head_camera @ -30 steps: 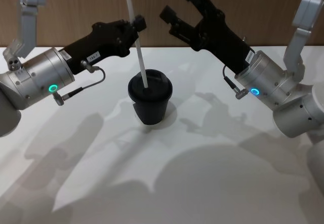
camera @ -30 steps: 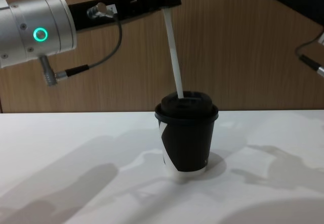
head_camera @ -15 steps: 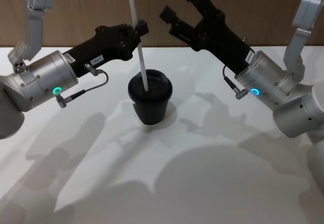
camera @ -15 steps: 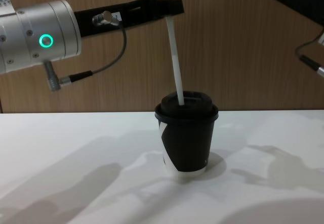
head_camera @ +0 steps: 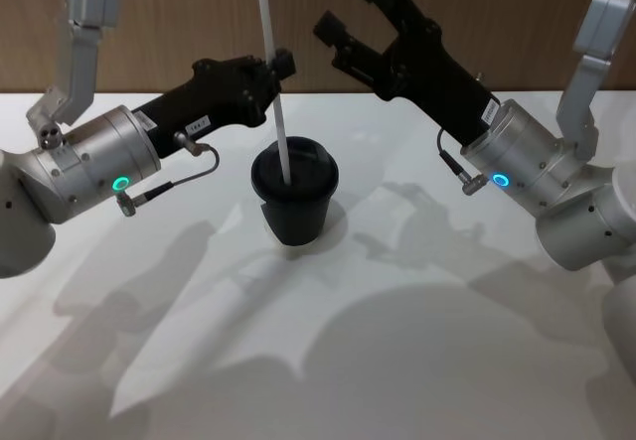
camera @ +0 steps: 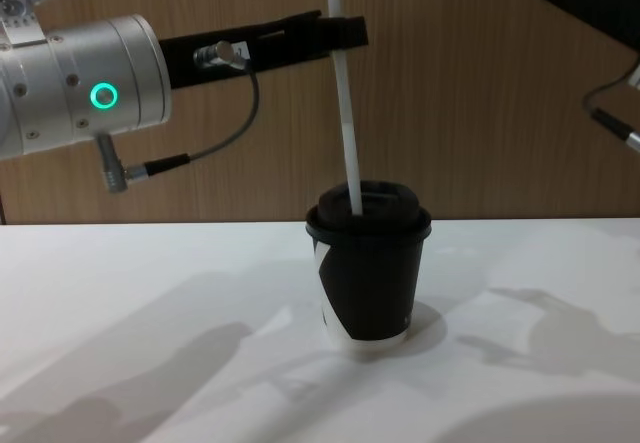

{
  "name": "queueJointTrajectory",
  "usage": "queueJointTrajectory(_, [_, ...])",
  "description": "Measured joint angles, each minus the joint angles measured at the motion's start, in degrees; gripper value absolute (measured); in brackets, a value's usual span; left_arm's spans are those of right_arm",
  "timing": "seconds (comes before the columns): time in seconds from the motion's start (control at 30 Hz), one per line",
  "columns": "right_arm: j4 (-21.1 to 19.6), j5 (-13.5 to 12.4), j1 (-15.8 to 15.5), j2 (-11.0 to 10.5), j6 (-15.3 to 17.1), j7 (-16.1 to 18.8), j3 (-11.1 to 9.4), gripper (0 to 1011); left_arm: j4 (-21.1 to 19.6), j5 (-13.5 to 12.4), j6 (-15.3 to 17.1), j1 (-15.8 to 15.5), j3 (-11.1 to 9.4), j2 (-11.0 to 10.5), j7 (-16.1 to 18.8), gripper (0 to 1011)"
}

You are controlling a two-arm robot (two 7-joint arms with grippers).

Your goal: Pick up the straw with one hand, pass it to the other hand, and insert it into the cup.

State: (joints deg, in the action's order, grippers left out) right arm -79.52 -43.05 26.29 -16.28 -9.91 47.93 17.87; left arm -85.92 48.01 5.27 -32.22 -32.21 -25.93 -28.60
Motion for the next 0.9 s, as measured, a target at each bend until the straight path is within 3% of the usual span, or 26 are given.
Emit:
queueJointTrajectory(0.4, [0.00,-0.01,0.00,0.00,0.00,0.00,0.00,1001,0.33,-1.70,0.98,0.01,-0.41,0.65,1.16,22])
queueJointTrajectory(0.67, [0.00,0.00,0.00,0.00,0.00,0.00,0.00,1001,0.45,-2.37,1.13,0.30,-0.47,1.09,1.45,191])
queueJointTrajectory(0.9, [0.00,-0.01,0.00,0.00,0.00,0.00,0.00,1001,0.59,-2.45,1.18,0.81,-0.16,1.51,1.40,447])
